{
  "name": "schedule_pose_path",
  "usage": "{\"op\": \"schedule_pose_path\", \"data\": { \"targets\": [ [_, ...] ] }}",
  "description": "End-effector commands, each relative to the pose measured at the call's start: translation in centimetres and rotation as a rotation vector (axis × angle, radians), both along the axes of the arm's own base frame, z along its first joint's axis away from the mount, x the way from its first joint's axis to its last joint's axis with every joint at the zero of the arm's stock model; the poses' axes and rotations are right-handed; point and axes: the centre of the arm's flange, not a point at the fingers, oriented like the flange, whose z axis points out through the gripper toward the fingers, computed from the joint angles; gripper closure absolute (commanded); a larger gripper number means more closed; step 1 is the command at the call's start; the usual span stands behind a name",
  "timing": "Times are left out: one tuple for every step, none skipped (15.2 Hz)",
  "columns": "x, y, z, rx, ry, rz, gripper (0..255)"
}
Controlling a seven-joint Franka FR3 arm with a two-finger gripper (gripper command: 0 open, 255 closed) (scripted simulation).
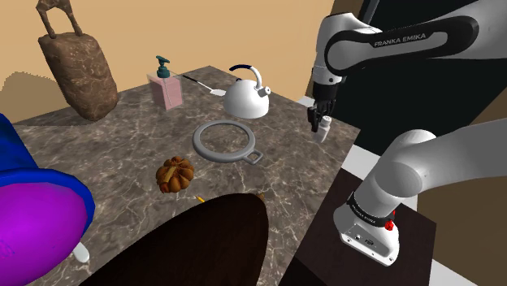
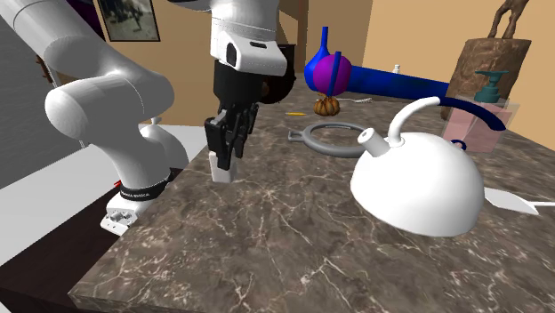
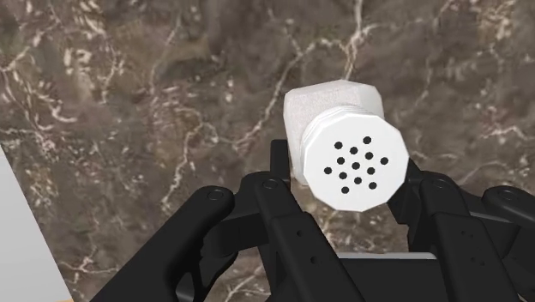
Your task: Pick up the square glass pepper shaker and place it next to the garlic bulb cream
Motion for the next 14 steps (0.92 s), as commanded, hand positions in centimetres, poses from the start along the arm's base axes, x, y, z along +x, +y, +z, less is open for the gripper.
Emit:
{"op": "schedule_pose_path", "data": {
  "targets": [
    [0.0, 0.0, 1.0, 0.000, 0.000, 0.000, 255],
    [0.0, 0.0, 1.5, 0.000, 0.000, 0.000, 255],
    [0.0, 0.0, 2.0, 0.000, 0.000, 0.000, 255],
    [0.0, 0.0, 2.6, 0.000, 0.000, 0.000, 255],
    [0.0, 0.0, 3.1, 0.000, 0.000, 0.000, 255],
    [0.0, 0.0, 3.6, 0.000, 0.000, 0.000, 255],
    [0.0, 0.0, 4.2, 0.000, 0.000, 0.000, 255],
    [0.0, 0.0, 4.7, 0.000, 0.000, 0.000, 255],
    [0.0, 0.0, 5.2, 0.000, 0.000, 0.000, 255],
    [0.0, 0.0, 5.7, 0.000, 0.000, 0.000, 255],
    [0.0, 0.0, 6.3, 0.000, 0.000, 0.000, 255],
    [0.0, 0.0, 6.8, 0.000, 0.000, 0.000, 255],
    [0.0, 0.0, 7.3, 0.000, 0.000, 0.000, 255],
    [0.0, 0.0, 7.9, 0.000, 0.000, 0.000, 255]
  ]
}}
